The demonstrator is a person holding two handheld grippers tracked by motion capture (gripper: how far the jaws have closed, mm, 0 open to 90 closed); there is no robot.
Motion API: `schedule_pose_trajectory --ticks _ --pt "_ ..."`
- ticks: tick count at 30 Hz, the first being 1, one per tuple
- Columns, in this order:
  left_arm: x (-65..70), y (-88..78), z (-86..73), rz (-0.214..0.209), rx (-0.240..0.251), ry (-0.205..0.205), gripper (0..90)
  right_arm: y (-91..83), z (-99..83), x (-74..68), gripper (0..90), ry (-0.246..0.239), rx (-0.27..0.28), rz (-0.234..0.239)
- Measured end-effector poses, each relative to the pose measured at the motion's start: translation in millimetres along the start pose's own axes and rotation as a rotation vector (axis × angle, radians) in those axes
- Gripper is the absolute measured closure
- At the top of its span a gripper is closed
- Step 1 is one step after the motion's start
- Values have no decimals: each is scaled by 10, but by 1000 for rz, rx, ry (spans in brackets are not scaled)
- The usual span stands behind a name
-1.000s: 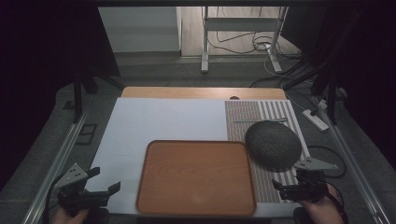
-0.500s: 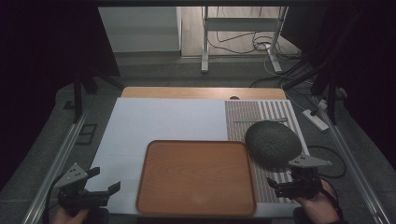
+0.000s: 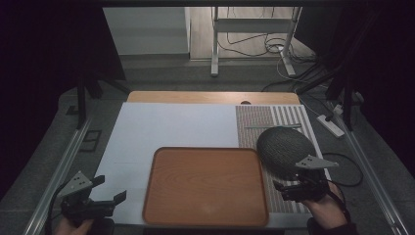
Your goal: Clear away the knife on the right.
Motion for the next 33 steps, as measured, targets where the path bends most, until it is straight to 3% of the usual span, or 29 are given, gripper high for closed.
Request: schedule_pose_trajectory --ticks 18,27,33 --pt "1 1 0 2 -2 1 41 227 125 115 0 -32 -8 -1" --pt "-1 1 0 2 -2 0 40 379 234 217 0 -51 21 -7" --pt "-1 2 1 2 -2 0 41 532 279 312 0 -41 -16 -10"
Point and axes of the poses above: each handheld gripper's, and its own axes: y roughly forward along the jaws, z roughly out of its top, x roughly to its right, the point moved 3 cm from there along y, roughly forward along the jaws, and after that the axes turned 11 degrees about -y, right-handed, at the moved point
